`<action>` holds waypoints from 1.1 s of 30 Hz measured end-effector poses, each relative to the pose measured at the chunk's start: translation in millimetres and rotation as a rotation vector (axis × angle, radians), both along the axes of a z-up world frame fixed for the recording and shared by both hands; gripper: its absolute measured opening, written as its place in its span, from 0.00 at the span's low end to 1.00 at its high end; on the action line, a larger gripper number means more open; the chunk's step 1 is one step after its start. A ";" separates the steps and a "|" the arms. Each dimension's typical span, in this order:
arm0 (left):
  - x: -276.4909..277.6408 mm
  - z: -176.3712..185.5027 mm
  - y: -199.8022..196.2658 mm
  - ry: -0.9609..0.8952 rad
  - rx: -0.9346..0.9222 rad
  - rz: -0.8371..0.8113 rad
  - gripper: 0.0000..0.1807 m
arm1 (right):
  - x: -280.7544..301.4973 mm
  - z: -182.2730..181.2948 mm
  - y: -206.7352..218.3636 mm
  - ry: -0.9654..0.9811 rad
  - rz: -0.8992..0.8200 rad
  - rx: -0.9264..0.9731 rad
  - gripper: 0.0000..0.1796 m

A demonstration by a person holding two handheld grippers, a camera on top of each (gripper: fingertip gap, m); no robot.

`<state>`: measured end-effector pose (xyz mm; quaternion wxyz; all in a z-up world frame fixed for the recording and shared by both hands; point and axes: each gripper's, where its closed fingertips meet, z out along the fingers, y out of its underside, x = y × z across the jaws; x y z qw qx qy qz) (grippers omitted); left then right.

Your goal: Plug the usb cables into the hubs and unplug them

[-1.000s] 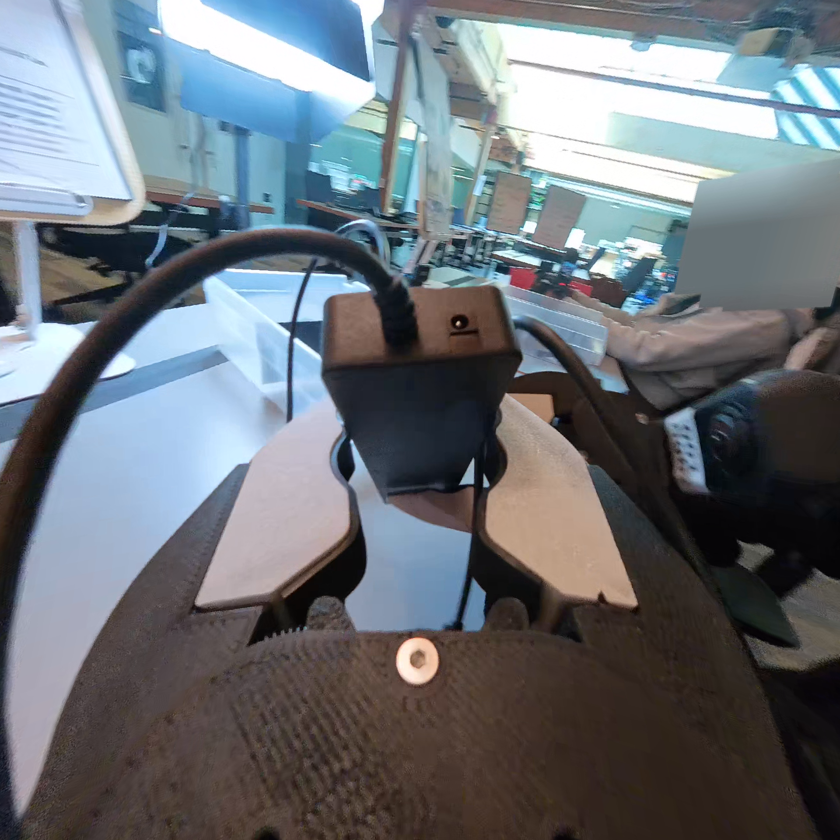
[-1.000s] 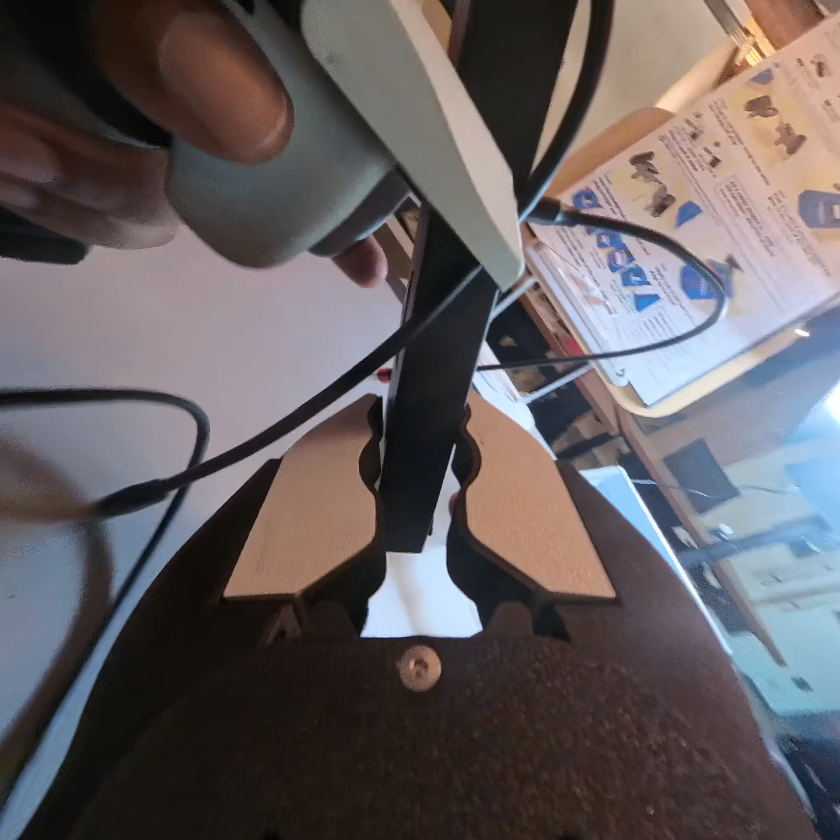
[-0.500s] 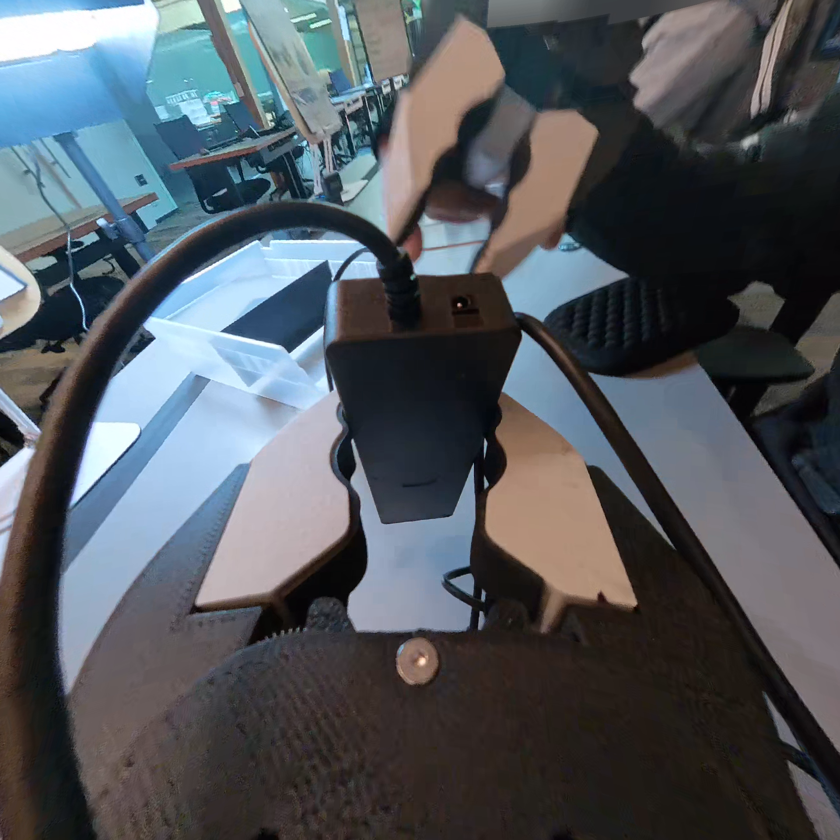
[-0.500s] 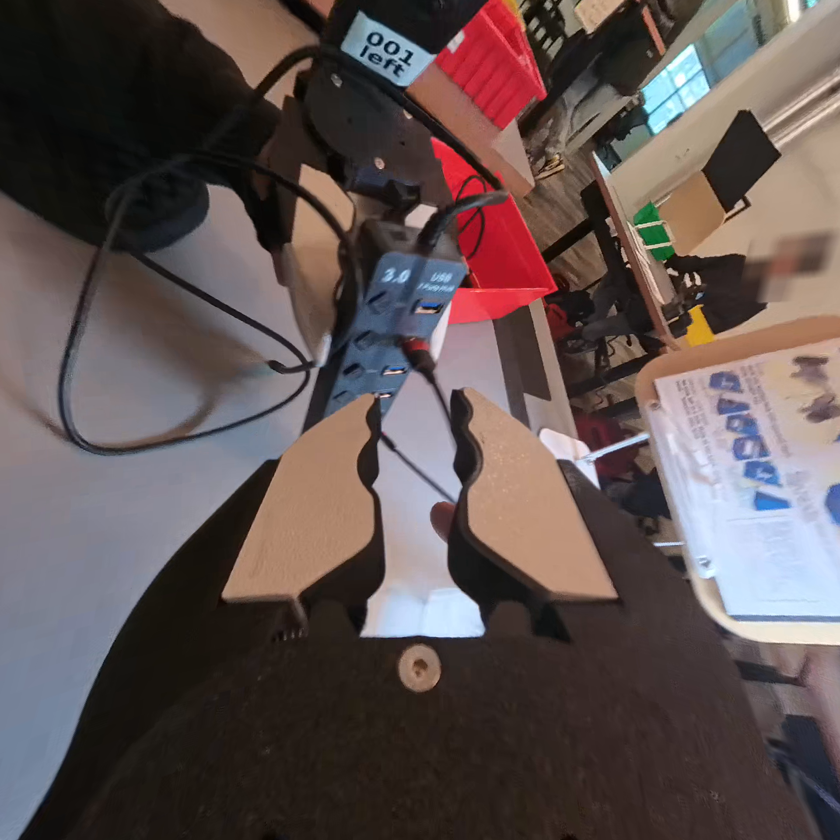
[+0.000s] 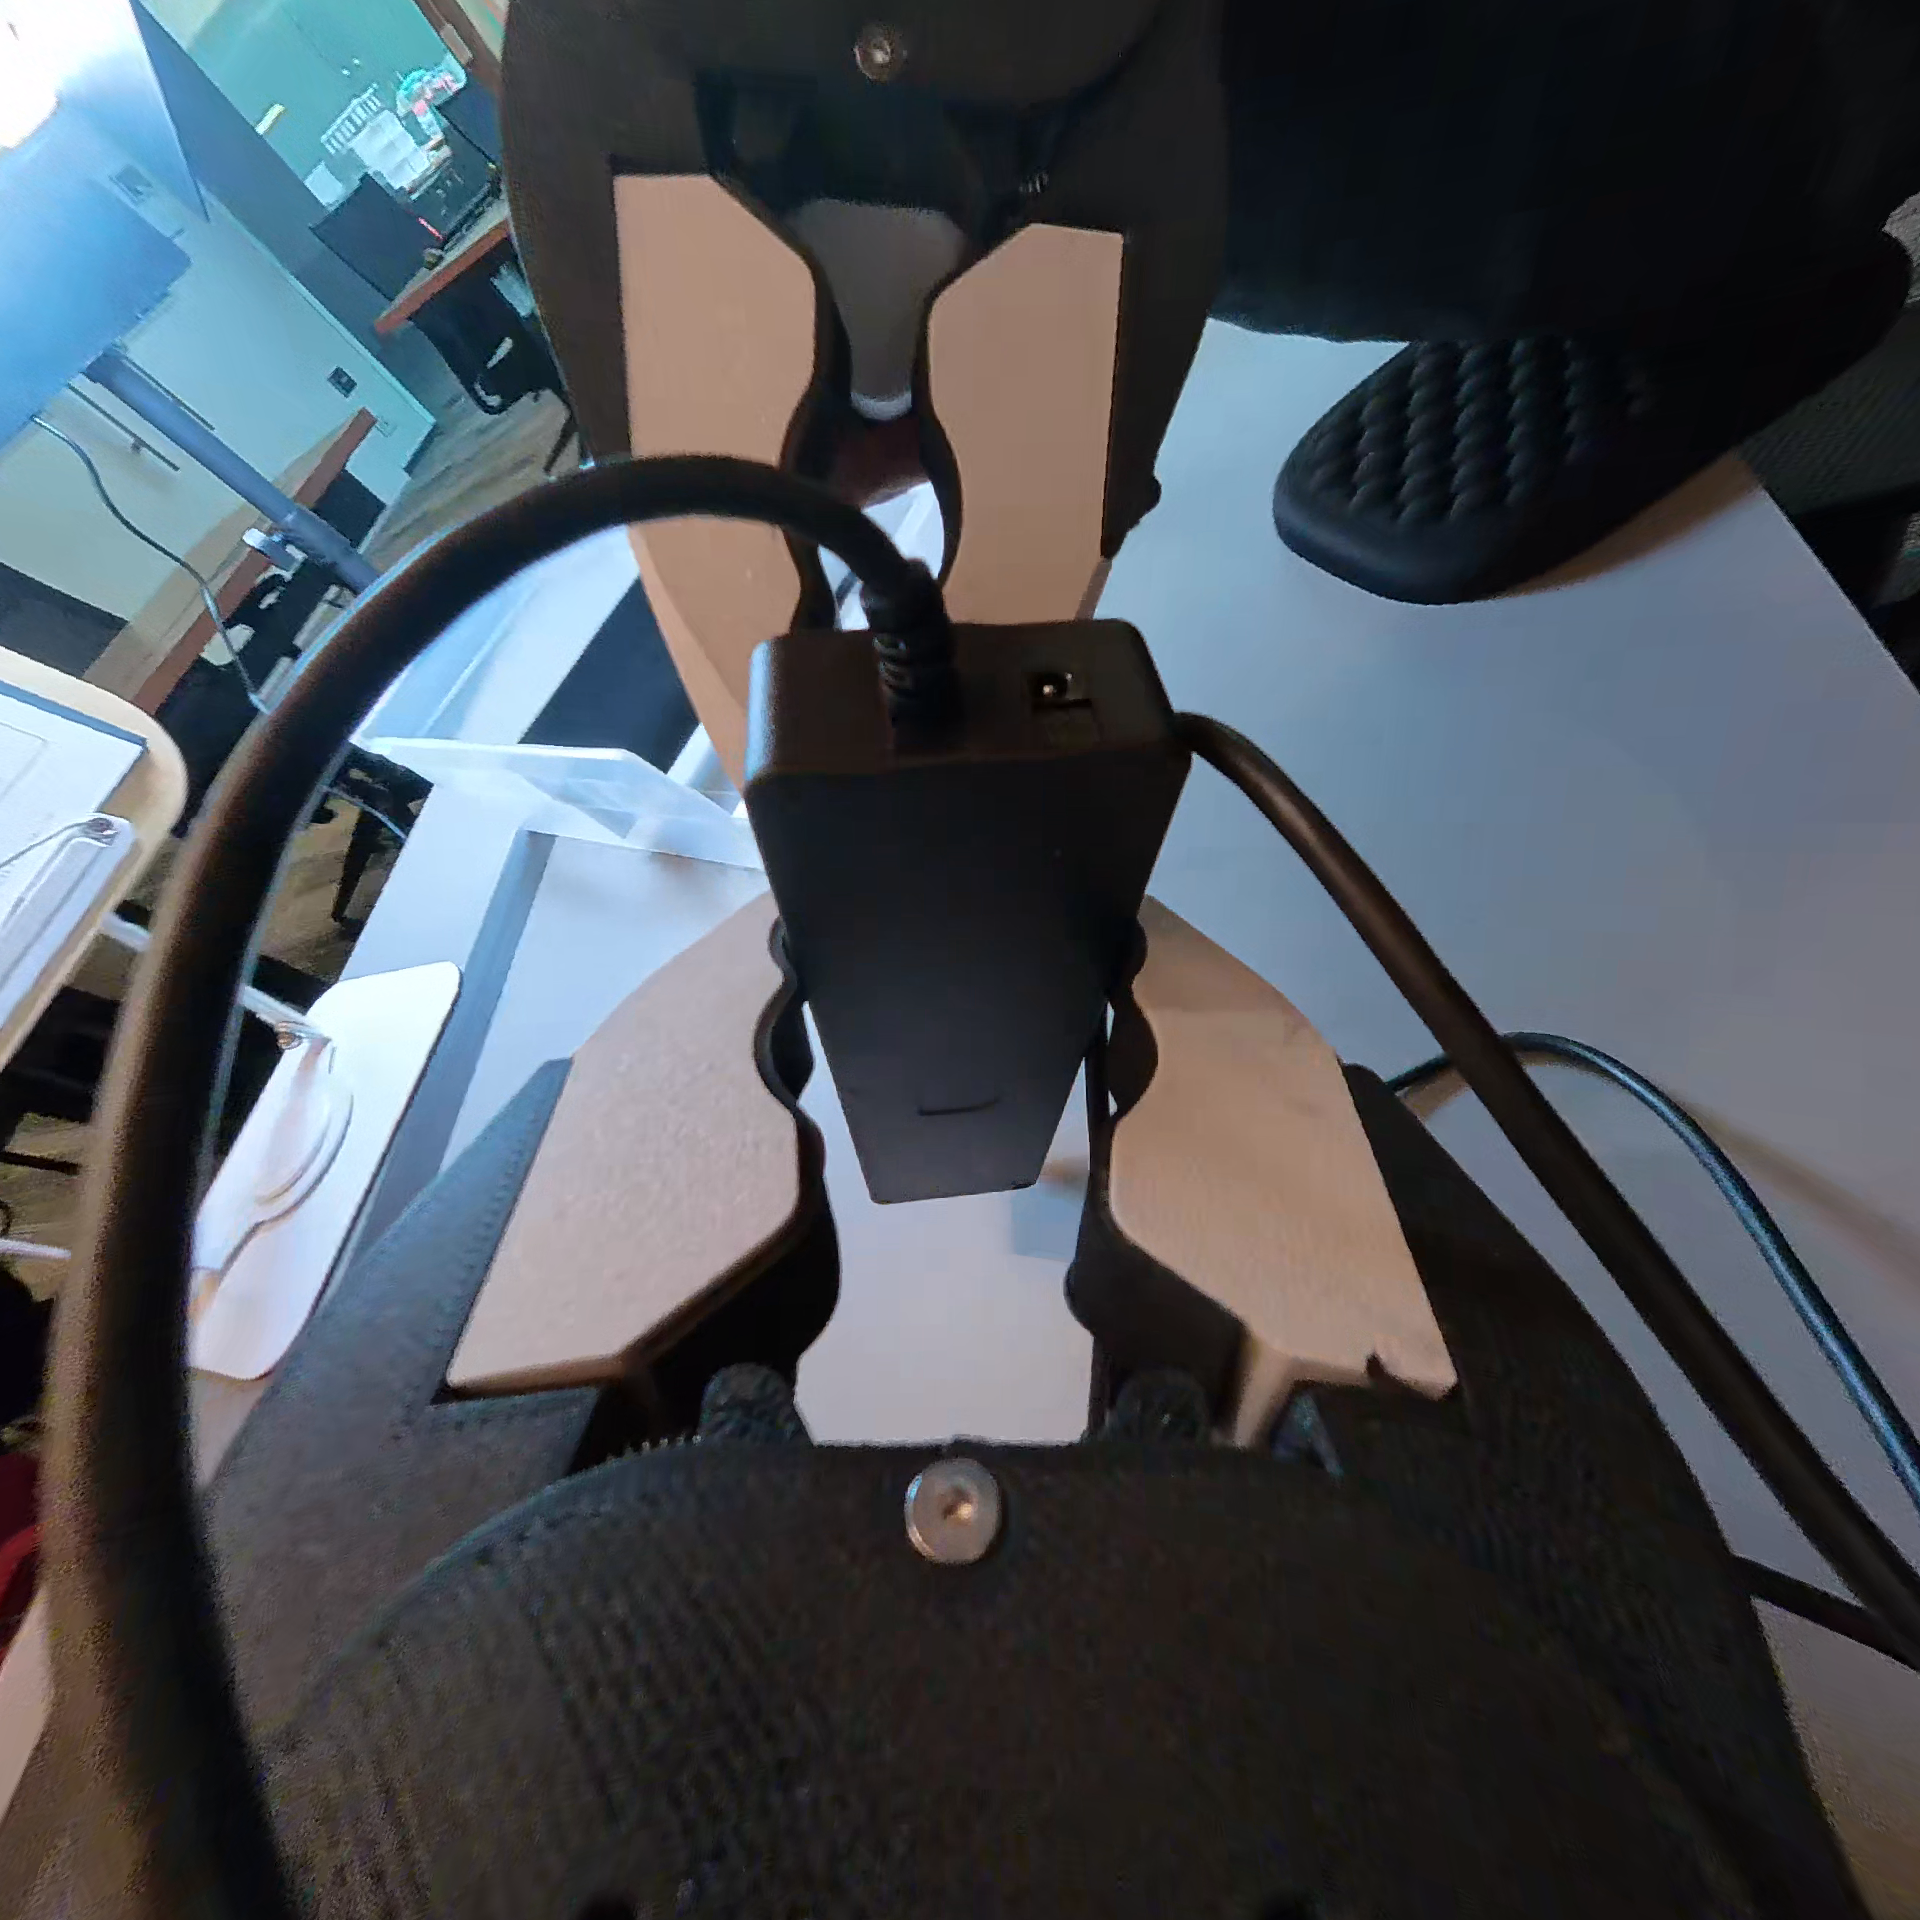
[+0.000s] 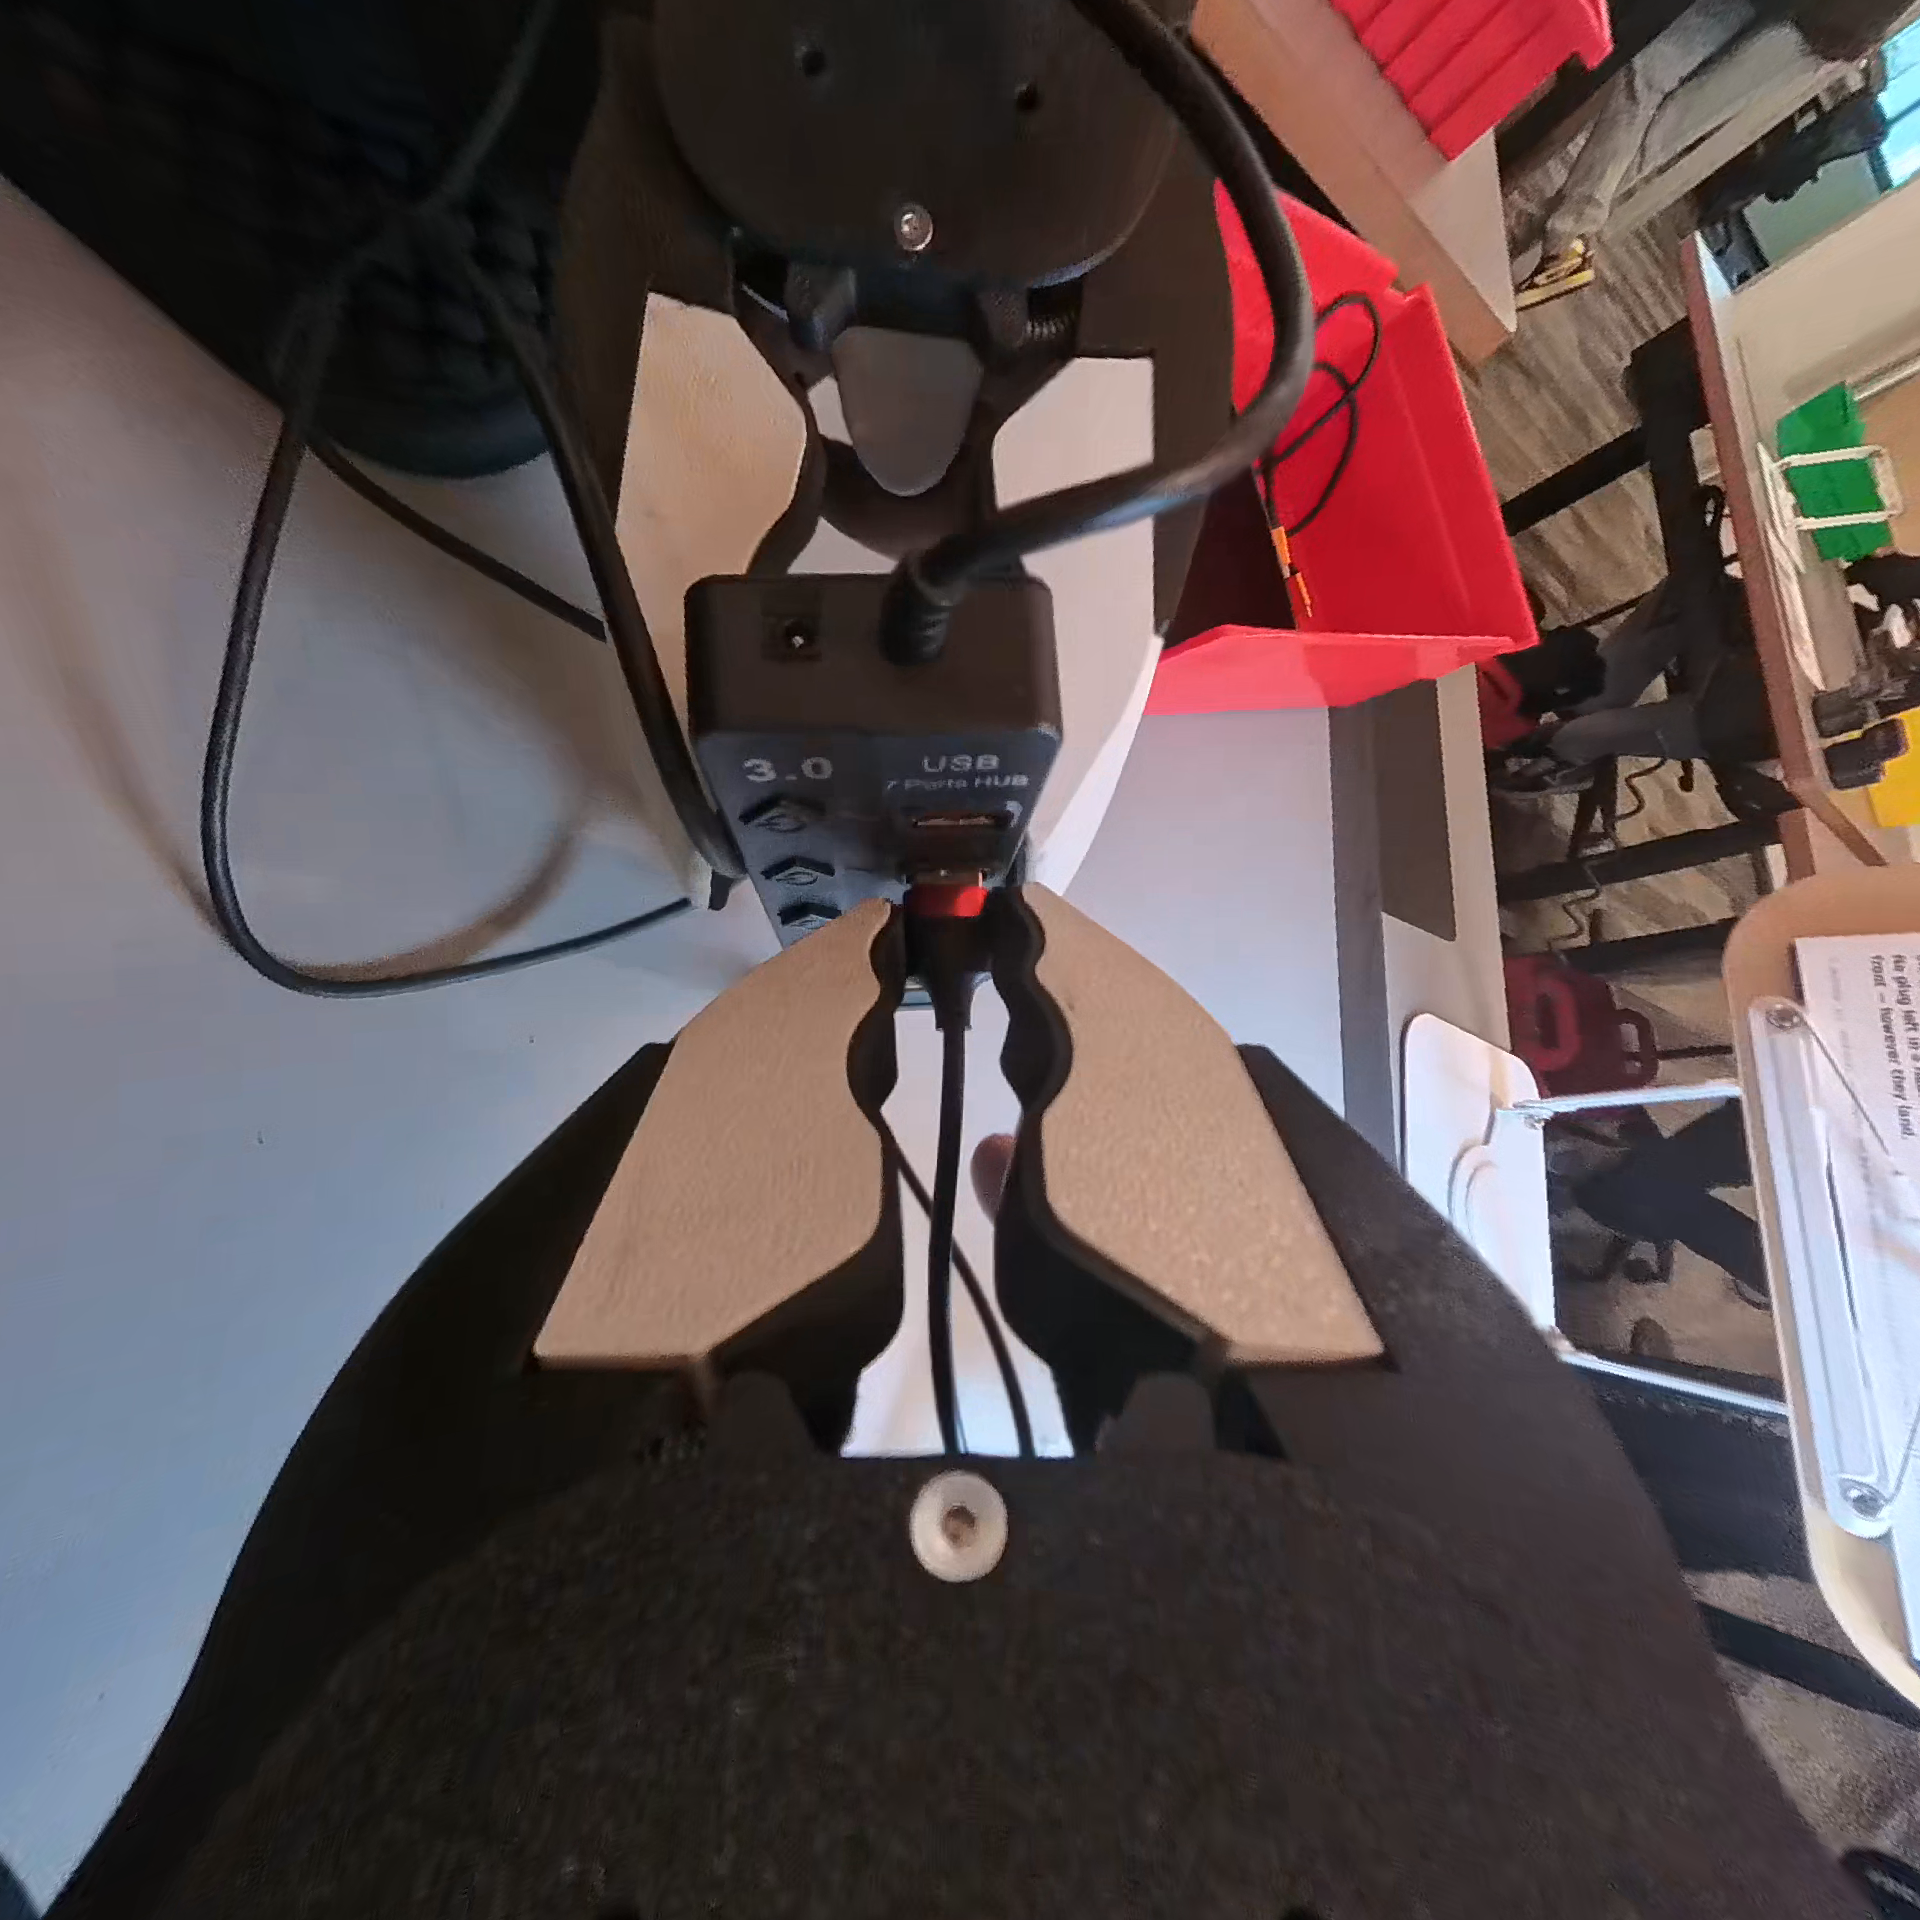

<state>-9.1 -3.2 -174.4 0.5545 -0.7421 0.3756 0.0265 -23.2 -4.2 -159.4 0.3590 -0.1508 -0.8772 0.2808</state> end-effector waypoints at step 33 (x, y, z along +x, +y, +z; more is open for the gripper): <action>-25.2 10.6 1.9 -0.436 0.022 0.006 0.31 | 5.9 19.4 282.2 0.195 -0.778 -0.230 0.25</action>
